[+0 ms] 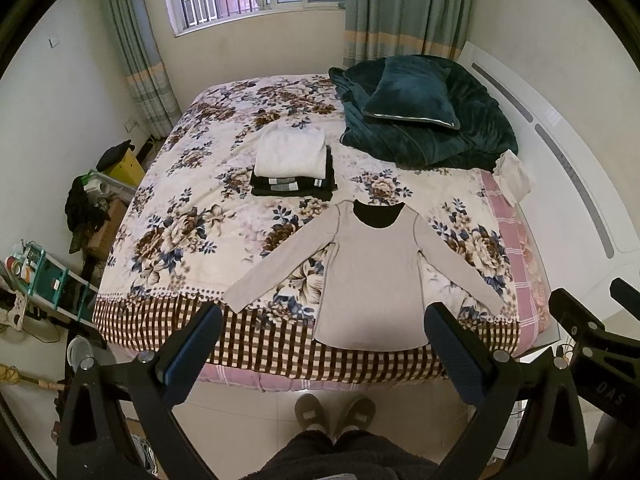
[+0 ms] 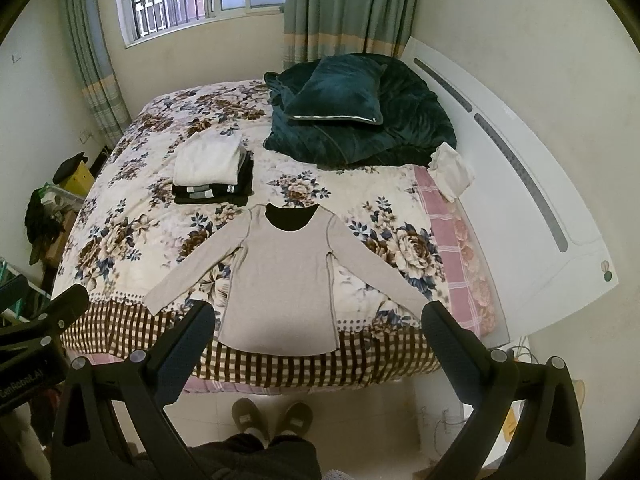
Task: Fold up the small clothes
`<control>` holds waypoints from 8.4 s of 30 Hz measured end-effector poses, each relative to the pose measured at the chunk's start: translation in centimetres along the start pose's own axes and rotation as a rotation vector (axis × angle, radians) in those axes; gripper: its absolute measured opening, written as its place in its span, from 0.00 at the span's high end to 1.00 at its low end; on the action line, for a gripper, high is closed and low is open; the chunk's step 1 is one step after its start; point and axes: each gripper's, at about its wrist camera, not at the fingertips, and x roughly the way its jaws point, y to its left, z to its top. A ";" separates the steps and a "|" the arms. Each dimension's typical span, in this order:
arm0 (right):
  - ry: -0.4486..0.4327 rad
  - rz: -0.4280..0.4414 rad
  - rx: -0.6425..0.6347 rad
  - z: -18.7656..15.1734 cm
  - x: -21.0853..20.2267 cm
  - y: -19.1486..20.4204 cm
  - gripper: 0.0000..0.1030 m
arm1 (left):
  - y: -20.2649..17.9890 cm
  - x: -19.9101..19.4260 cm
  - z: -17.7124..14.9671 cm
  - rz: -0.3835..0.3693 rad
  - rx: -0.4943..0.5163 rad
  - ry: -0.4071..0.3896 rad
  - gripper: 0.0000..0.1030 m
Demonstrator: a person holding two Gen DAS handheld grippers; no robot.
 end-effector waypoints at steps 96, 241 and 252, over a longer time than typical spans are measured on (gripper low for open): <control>0.138 0.245 0.118 -5.8 49.7 3.6 0.98 | 8.5 49.9 -11.0 0.260 -0.142 0.282 0.00; 0.452 0.421 0.490 -6.4 61.4 -17.5 0.43 | 5.8 62.9 -2.3 -0.297 -0.357 0.368 0.76; 0.536 0.335 0.437 -7.1 66.3 -15.5 0.97 | 4.9 66.3 -1.1 -0.230 -0.258 0.422 0.93</control>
